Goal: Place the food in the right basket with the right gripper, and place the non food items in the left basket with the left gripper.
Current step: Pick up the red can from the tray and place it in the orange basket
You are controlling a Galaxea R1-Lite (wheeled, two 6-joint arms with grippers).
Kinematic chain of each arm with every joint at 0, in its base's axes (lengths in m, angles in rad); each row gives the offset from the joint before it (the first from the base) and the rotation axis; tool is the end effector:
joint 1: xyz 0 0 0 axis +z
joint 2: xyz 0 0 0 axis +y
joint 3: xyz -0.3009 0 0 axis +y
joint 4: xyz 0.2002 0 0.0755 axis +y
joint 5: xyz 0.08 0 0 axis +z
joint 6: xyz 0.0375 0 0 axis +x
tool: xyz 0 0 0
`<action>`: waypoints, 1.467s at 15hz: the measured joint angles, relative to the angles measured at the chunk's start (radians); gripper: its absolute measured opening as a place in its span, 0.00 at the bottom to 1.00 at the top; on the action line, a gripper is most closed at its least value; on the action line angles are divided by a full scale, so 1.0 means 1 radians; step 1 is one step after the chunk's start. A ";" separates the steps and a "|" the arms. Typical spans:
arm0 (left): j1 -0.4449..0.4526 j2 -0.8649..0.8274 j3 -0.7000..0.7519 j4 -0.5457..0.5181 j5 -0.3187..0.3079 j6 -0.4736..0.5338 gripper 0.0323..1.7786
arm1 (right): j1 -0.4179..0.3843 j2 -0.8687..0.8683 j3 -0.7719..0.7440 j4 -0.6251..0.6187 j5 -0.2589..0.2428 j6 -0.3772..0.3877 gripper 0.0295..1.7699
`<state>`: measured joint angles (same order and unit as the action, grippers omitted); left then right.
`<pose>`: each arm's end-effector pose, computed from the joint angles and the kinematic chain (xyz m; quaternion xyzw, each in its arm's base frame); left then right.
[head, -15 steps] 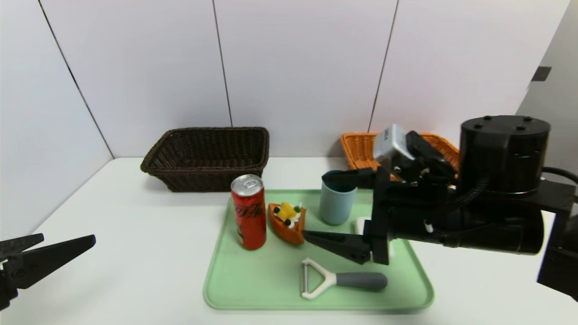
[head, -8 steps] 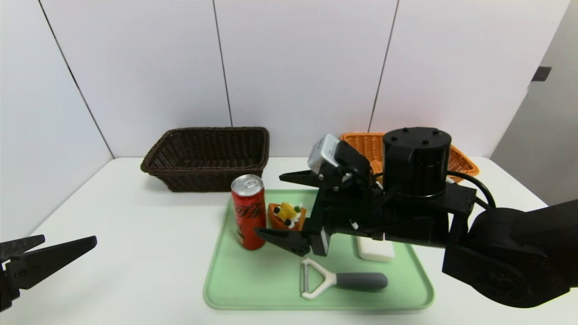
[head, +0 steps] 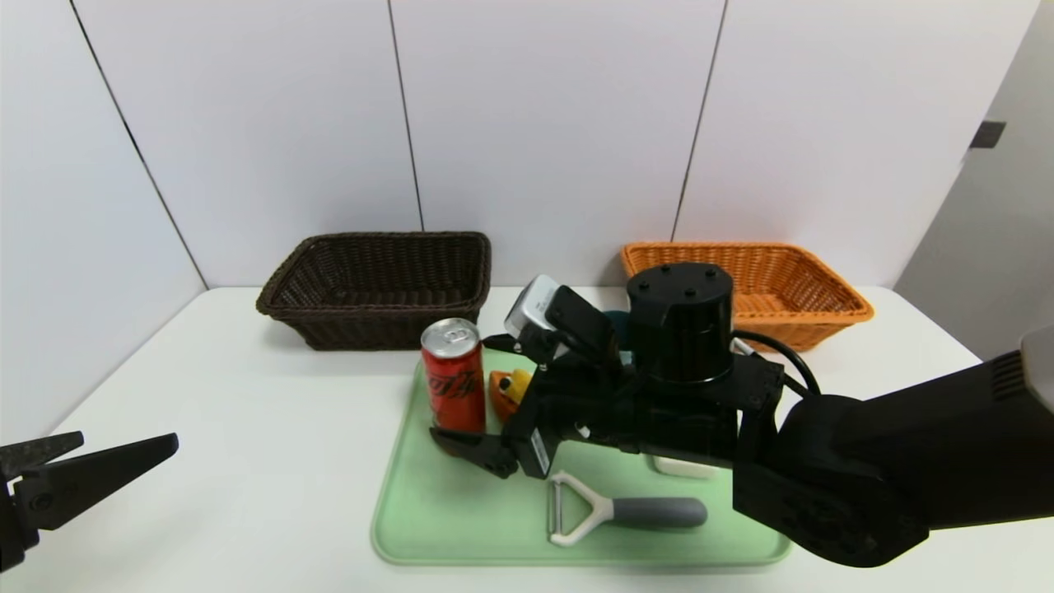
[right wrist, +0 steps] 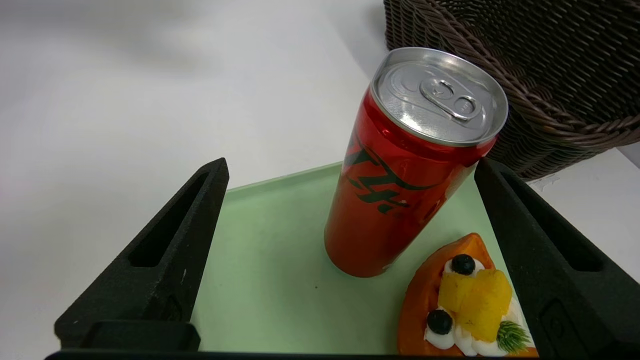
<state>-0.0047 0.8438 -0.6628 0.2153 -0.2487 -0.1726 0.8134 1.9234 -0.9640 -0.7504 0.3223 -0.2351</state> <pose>0.1178 -0.0098 0.2181 -0.1077 0.2053 -0.1066 0.9669 0.2619 0.2942 0.1378 -0.1235 0.0378 0.5431 0.8297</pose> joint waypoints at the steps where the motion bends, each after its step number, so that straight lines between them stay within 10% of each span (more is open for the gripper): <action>1: 0.000 0.000 0.000 0.000 -0.001 0.000 0.95 | 0.000 0.004 -0.002 0.000 -0.007 0.008 0.96; 11: 0.000 0.009 0.001 -0.002 -0.003 0.001 0.95 | 0.007 0.066 -0.069 -0.063 -0.141 0.077 0.96; 22: 0.000 0.034 0.003 -0.007 -0.003 0.002 0.95 | 0.025 0.168 -0.140 -0.080 -0.153 0.085 0.96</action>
<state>-0.0047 0.8783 -0.6596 0.2087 -0.2519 -0.1702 0.8385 2.0917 -1.1045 -0.8306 0.1694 -0.1500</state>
